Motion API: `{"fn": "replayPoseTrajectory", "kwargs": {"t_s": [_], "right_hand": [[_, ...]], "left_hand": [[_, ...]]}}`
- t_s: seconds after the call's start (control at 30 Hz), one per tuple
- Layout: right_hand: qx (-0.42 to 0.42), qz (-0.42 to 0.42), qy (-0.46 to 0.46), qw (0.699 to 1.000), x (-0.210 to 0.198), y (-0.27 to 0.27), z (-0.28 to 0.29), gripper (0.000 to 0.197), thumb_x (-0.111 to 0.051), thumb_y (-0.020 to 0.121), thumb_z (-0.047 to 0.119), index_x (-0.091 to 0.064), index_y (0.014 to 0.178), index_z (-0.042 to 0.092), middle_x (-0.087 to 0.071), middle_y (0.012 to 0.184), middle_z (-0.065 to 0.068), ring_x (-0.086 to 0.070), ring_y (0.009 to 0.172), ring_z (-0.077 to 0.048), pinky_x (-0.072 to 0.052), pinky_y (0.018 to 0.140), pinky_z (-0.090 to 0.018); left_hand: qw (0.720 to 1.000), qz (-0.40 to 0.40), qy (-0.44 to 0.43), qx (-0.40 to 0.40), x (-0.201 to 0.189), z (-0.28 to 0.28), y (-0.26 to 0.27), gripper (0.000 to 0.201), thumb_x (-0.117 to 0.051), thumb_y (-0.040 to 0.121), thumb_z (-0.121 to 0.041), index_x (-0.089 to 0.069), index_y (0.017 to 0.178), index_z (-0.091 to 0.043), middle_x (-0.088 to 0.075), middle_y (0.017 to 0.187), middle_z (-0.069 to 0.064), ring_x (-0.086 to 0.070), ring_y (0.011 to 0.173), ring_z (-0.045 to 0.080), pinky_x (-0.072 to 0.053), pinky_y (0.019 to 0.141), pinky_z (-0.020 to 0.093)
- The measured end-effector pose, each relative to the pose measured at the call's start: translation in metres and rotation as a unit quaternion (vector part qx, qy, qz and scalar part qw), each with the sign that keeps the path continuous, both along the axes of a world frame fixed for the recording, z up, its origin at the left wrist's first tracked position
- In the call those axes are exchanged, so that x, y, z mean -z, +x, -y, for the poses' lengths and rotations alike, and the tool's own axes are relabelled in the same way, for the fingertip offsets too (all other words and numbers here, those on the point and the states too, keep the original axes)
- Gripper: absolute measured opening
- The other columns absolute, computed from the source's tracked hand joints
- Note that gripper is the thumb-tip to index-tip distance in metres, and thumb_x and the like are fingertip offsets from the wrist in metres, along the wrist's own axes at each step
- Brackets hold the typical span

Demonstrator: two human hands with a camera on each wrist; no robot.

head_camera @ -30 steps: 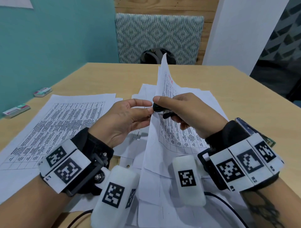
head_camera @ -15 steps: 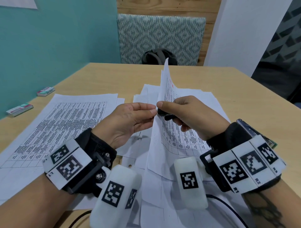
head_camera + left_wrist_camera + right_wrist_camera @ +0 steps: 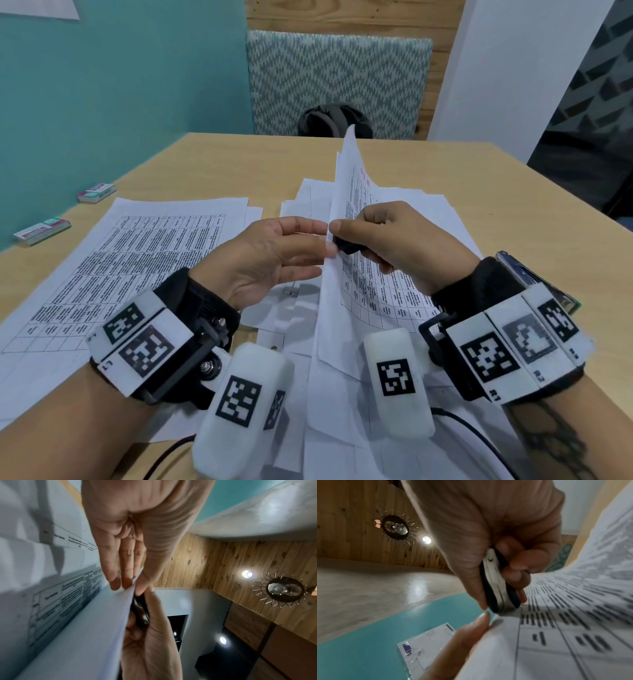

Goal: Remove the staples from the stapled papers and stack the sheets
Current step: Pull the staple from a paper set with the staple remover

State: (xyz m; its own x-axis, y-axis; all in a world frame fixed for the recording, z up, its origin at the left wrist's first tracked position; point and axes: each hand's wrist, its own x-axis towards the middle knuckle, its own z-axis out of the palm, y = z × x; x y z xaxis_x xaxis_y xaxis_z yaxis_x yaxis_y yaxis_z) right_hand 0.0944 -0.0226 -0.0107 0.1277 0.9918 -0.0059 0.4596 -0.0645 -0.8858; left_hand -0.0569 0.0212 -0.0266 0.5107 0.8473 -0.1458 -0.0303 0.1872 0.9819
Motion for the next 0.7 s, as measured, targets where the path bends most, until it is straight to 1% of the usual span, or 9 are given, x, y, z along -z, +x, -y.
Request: {"fn": "replayPoseTrajectory", "kwargs": {"t_s": [0.1,0.17,0.27,0.33,0.4,0.47,0.53,0.63,0.7], "right_hand": [[-0.003,0.01,0.003,1.0,-0.002,0.006,0.0,0.039,-0.065,0.083,0.032,-0.064,0.084,-0.008,-0.055,0.046,0.011,-0.037,0.041,-0.005,-0.03,0.039,-0.014],[-0.014,0.009,0.001,1.0,-0.002,0.005,0.001,0.033,-0.066,0.082,0.032,-0.065,0.078,-0.001,-0.053,0.039,0.014,-0.036,0.038,-0.001,-0.029,0.038,-0.012],[-0.018,0.009,0.011,1.0,-0.002,0.002,0.001,0.03,-0.067,0.08,0.03,-0.065,0.072,0.001,-0.055,0.042,0.012,-0.036,0.04,-0.004,-0.029,0.038,-0.013],[-0.014,0.014,0.016,1.0,-0.002,0.002,0.0,0.034,-0.068,0.08,0.029,-0.065,0.076,-0.005,-0.049,0.039,0.011,-0.035,0.044,-0.008,-0.028,0.039,-0.015],[-0.011,0.016,0.015,1.0,-0.002,0.002,0.0,0.032,-0.068,0.081,0.027,-0.065,0.074,-0.004,-0.046,0.037,0.01,-0.033,0.046,-0.01,-0.027,0.04,-0.016],[-0.015,0.009,0.008,1.0,-0.003,0.002,0.001,0.027,-0.067,0.082,0.026,-0.065,0.07,0.002,-0.048,0.036,0.011,-0.032,0.043,-0.007,-0.027,0.039,-0.014],[-0.016,0.005,0.005,1.0,-0.004,0.002,0.001,0.027,-0.066,0.083,0.028,-0.066,0.072,0.003,-0.051,0.04,0.011,-0.031,0.041,-0.006,-0.026,0.039,-0.014],[-0.016,0.013,0.014,1.0,-0.003,0.001,0.001,0.033,-0.066,0.082,0.03,-0.068,0.073,-0.001,-0.054,0.056,-0.006,-0.032,0.049,-0.015,-0.024,0.041,-0.02],[-0.012,0.021,0.019,1.0,-0.002,-0.001,0.001,0.03,-0.066,0.083,0.029,-0.068,0.061,0.009,-0.056,0.051,-0.001,-0.032,0.051,-0.017,-0.024,0.042,-0.021]], "left_hand": [[0.998,-0.03,0.038,0.034,-0.001,0.003,-0.001,0.037,-0.072,0.054,-0.008,-0.064,0.088,-0.02,-0.068,0.065,-0.011,-0.067,0.068,0.002,-0.054,0.063,0.016],[0.998,-0.042,0.043,0.028,0.0,0.002,0.0,0.034,-0.073,0.059,-0.003,-0.064,0.088,-0.019,-0.064,0.061,-0.012,-0.066,0.067,0.002,-0.053,0.062,0.016],[0.998,-0.047,0.031,0.004,0.0,0.0,0.001,0.024,-0.068,0.074,0.003,-0.065,0.088,-0.017,-0.067,0.071,-0.004,-0.065,0.065,0.006,-0.053,0.057,0.018],[0.999,-0.043,0.027,-0.005,0.001,0.0,0.002,0.019,-0.065,0.078,-0.001,-0.065,0.087,-0.017,-0.07,0.08,0.002,-0.065,0.066,0.008,-0.054,0.058,0.018],[0.999,-0.035,0.023,-0.004,0.002,0.001,0.003,0.017,-0.064,0.079,-0.001,-0.064,0.091,-0.013,-0.07,0.087,0.007,-0.065,0.069,0.011,-0.055,0.061,0.02],[1.0,-0.021,0.017,-0.008,0.003,0.003,0.005,0.016,-0.064,0.078,0.001,-0.063,0.091,-0.009,-0.068,0.086,0.008,-0.066,0.066,0.01,-0.056,0.061,0.018],[0.999,-0.022,0.023,-0.026,0.004,0.003,0.006,0.015,-0.064,0.078,0.003,-0.062,0.085,-0.01,-0.067,0.083,0.007,-0.065,0.063,0.009,-0.055,0.059,0.017],[0.997,-0.043,0.046,-0.048,0.004,0.005,0.01,0.015,-0.063,0.08,0.002,-0.059,0.076,-0.012,-0.064,0.085,0.01,-0.061,0.069,0.012,-0.05,0.052,0.015],[0.995,-0.056,0.059,-0.061,0.005,0.007,0.013,0.017,-0.06,0.08,0.004,-0.057,0.073,-0.012,-0.06,0.081,0.011,-0.056,0.067,0.013,-0.046,0.046,0.013]]}}
